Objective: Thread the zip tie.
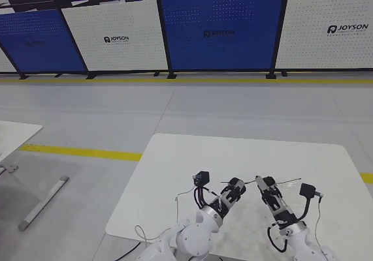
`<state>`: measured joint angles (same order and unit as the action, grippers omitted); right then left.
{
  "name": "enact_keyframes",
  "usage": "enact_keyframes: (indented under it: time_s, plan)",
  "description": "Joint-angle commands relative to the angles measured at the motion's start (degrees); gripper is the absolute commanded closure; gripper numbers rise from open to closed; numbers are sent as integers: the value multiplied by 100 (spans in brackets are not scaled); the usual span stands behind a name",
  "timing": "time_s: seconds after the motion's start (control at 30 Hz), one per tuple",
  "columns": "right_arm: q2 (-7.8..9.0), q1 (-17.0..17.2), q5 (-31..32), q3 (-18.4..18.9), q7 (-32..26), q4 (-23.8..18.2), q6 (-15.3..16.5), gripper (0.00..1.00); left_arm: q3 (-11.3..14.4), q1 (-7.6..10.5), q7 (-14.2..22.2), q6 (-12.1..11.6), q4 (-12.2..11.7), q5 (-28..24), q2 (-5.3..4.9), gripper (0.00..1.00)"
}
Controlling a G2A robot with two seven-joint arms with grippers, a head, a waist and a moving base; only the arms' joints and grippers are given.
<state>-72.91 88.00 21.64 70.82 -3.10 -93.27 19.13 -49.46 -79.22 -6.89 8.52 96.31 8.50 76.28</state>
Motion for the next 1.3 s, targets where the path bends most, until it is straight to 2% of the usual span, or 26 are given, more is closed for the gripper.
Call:
enact_keyframes:
  time_s: [0.0, 0.03, 0.1, 0.17, 0.33, 0.43, 0.47, 0.93, 1.03, 1.07, 1.1, 1.17, 1.27]
  plan:
    - [2, 22, -1, 26, 13, -14, 11, 59, -4, 1, -1, 13, -6, 1, 7, 100]
    - [3, 31, 1, 37, 20, -21, 16, 65, -4, 0, 0, 15, -9, 4, 10, 100]
    - [5, 48, -3, 59, 30, -35, 26, 67, 3, -2, 4, 20, -10, 17, 17, 100]
    - [6, 55, -5, 74, 32, -45, 28, 76, 11, -6, 11, 15, -7, 39, 22, 100]
    - [3, 49, 2, 88, 23, -63, 6, 78, 7, -31, 67, -37, 6, 111, 26, 100]
    - [-2, 37, -1, 75, 19, -58, -1, 92, -12, -51, 87, -53, 17, 137, 26, 100]
    - [-4, 32, 1, 69, 19, -52, -2, 100, -16, -55, 92, -57, 19, 142, 27, 100]
    - [-17, 10, 122, -9, -66, -34, 1, 100, -61, -101, 189, -184, 29, 151, 44, 100]
    - [-18, 14, 147, -4, -42, -40, -6, 100, -73, -108, 207, -149, 32, 114, 52, 98]
    - [-18, 16, 170, 2, -21, -44, -20, 100, -75, -107, 212, -142, 35, 116, 53, 61]
    - [-18, 21, 219, 10, 11, -52, -54, 100, -77, -107, 218, -135, 35, 127, 54, 59]
    - [-19, 28, 279, 18, 49, -66, -101, 100, -88, -112, 213, -132, 46, 141, 56, 72]
    - [-20, 41, 371, 29, 108, -89, -174, 100, -111, -126, 205, -135, 68, 152, 57, 72]
